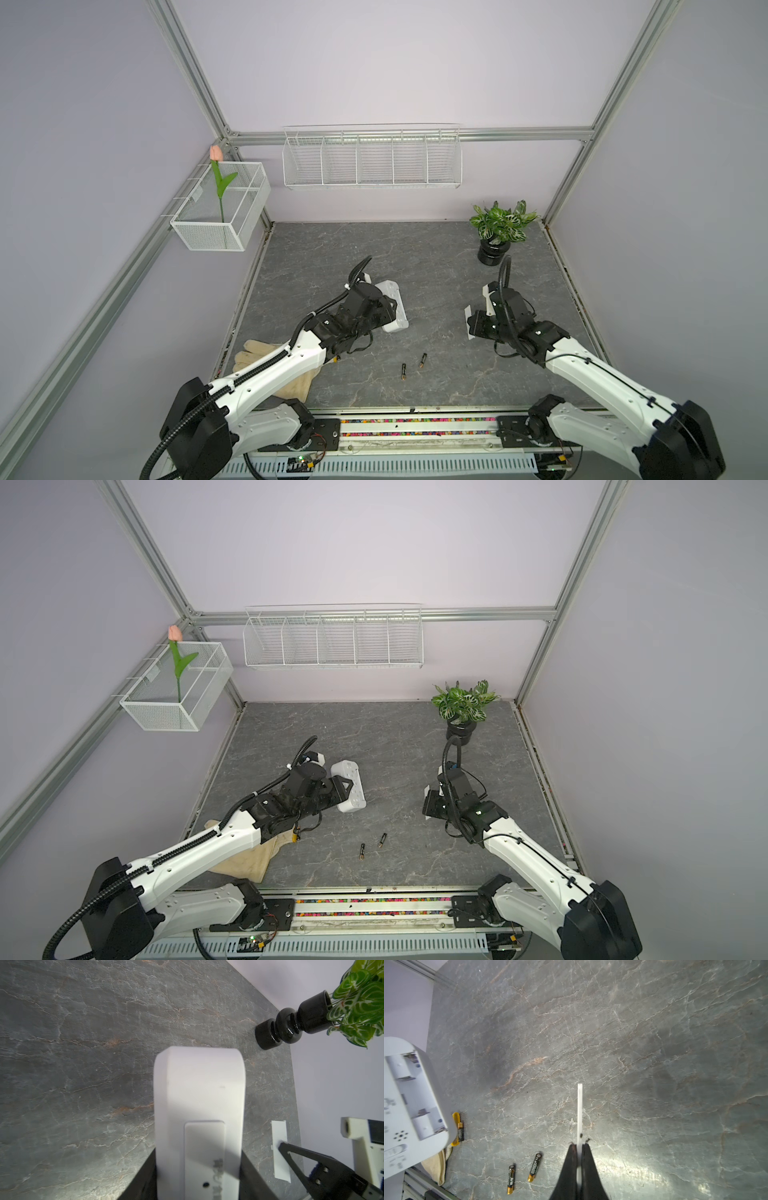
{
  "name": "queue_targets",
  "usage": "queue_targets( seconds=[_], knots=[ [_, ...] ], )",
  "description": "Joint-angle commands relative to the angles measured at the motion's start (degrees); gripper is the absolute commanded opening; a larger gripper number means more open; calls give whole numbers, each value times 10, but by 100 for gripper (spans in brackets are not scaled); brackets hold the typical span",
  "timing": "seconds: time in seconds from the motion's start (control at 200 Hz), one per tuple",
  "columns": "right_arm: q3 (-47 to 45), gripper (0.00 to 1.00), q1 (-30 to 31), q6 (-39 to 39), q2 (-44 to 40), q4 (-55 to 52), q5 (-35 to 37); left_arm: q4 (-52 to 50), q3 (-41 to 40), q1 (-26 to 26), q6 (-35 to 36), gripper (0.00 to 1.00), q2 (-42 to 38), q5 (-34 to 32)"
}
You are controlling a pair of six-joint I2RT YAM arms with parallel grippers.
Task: Insert the battery into the alarm
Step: Place the cover at the center of the board.
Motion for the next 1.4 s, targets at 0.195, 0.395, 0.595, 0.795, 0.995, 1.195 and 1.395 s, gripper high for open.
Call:
queue_targets(
  seconds=[0.195, 0.395, 0.595, 0.795, 0.995, 1.195, 1.395],
  knots=[
    [-36, 7, 3, 27, 61, 97, -29, 26, -2, 3, -27, 37, -9, 10],
    [-43, 8, 2, 31, 90, 112, -33, 33, -3, 4, -37, 37, -4, 14],
    [-48, 10, -2, 26, 106, 113, -32, 38, -3, 4, -41, 37, -1, 20],
    [-61, 12, -5, 21, 113, 116, -28, 37, -1, 4, -42, 37, 0, 18],
    [-70, 15, -12, 10, 105, 101, -14, 38, -1, 4, -43, 37, -1, 16],
    [-75, 24, -20, -5, 84, 73, 3, 55, -20, 19, -50, 37, -9, 25],
    [-70, 26, -23, -24, 25, 33, 17, 151, -45, 40, -47, 38, 10, 124]
  ],
)
